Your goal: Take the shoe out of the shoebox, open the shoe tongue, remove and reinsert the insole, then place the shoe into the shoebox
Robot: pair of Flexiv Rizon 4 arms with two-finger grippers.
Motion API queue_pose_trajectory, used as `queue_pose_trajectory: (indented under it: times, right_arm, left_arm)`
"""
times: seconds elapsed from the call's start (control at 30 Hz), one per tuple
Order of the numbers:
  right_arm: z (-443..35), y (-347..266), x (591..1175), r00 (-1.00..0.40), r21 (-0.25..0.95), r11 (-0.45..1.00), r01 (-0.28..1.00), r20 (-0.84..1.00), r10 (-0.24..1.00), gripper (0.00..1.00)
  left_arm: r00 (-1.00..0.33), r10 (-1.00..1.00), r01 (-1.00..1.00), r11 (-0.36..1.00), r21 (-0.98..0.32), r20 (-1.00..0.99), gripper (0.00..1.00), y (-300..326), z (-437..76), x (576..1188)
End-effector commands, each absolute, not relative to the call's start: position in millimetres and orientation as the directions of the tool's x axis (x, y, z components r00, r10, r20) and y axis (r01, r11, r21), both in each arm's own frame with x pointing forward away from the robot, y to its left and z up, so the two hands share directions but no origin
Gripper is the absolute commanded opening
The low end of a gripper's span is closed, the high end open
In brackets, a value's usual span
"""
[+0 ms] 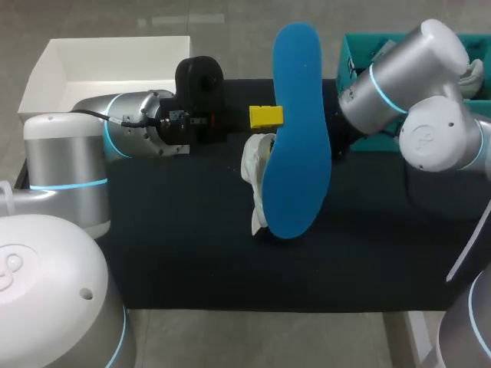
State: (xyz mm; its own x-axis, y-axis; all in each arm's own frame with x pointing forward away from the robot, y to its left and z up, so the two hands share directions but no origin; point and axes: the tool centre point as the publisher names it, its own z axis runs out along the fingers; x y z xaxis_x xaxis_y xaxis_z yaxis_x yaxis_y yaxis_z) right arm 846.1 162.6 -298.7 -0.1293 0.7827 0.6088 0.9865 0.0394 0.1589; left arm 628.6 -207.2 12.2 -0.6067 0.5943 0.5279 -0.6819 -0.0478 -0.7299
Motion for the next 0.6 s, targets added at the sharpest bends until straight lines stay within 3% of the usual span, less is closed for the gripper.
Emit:
queue_pose_trajectory:
  times: [0.03,0.1,0.33,0.6]
  right_arm:
    - [-268,137,826,0.017,0.111,-0.234,0.966,0.875,0.485,1.00]
    - [-256,132,821,0.023,0.096,-0.273,0.957,0.915,0.402,1.00]
    - [-219,123,810,0.073,0.023,-0.310,0.950,0.953,0.294,1.00]
    - [-210,120,811,0.074,0.032,-0.331,0.943,0.950,0.302,1.00]
  left_arm:
    - [-0.607,0.595,-0.682,-0.050,-0.730,0.527,0.00,-208,11,628]
    - [-0.607,0.595,-0.682,-0.050,-0.730,0.527,0.00,-208,11,628]
    - [-0.607,0.595,-0.682,-0.050,-0.730,0.527,0.00,-208,11,628]
    - [-0.607,0.595,-0.682,-0.050,-0.730,0.527,0.00,-208,11,628]
